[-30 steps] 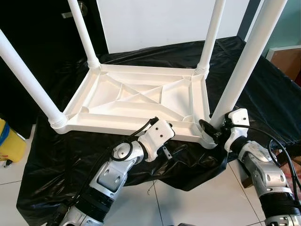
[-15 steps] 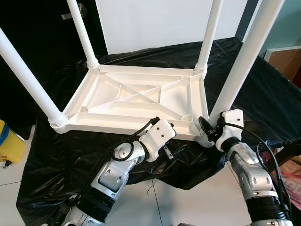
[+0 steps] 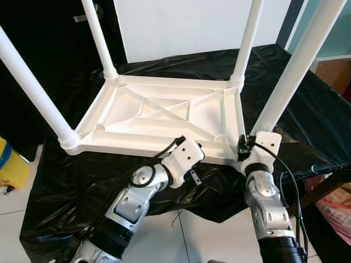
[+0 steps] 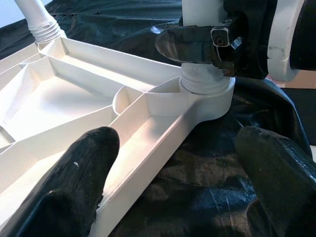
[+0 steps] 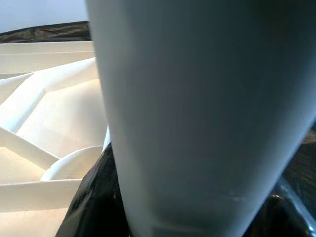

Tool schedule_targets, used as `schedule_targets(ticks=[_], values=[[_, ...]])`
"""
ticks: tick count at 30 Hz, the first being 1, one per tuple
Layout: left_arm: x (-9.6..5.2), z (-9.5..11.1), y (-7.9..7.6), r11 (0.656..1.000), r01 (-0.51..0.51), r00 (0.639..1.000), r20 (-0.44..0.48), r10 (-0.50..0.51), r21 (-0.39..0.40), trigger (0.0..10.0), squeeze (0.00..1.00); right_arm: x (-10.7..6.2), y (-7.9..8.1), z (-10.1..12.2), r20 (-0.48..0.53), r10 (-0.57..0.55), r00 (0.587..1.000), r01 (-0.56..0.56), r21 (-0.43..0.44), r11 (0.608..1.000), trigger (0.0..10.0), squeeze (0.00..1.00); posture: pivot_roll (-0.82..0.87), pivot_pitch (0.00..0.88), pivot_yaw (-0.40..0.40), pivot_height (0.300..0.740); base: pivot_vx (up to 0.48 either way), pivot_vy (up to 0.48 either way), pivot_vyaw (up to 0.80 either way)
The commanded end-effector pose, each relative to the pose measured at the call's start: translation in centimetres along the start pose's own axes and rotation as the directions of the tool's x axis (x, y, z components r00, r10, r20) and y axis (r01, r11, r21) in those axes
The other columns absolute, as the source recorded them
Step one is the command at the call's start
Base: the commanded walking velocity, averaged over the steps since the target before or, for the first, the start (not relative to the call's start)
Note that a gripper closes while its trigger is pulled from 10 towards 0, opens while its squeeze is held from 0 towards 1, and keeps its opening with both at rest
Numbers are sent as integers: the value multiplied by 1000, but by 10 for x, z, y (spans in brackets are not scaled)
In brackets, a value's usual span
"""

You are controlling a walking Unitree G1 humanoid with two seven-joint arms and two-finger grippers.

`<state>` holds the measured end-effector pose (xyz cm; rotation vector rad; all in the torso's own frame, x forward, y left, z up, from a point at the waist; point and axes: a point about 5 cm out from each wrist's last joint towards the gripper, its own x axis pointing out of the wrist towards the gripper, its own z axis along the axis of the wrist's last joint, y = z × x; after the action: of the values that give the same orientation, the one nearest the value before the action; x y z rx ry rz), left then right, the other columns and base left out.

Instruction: Building children table

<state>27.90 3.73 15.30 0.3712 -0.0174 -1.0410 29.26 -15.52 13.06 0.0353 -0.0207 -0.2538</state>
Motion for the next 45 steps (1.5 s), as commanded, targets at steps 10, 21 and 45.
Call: schedule_targets(ticks=[10,21,45], values=[[1,-2,1,1000,-2,1000,-11,2,-2,10000,0,-9,0,-16,-75,-39,996,37,-24,999,10000,0,-171,71,-6,740,0,0,0],[0,-2,-2,1000,-2,1000,-8,2,-11,10000,0,-10,1,-1,18,57,998,-58,3,998,10000,1000,-172,80,-10,740,0,0,0],[-11,-6,-19,997,70,997,-24,-72,-42,10000,0,-6,-32,4,9,615,788,-611,-100,785,10000,0,-149,118,23,740,0,0,0]])
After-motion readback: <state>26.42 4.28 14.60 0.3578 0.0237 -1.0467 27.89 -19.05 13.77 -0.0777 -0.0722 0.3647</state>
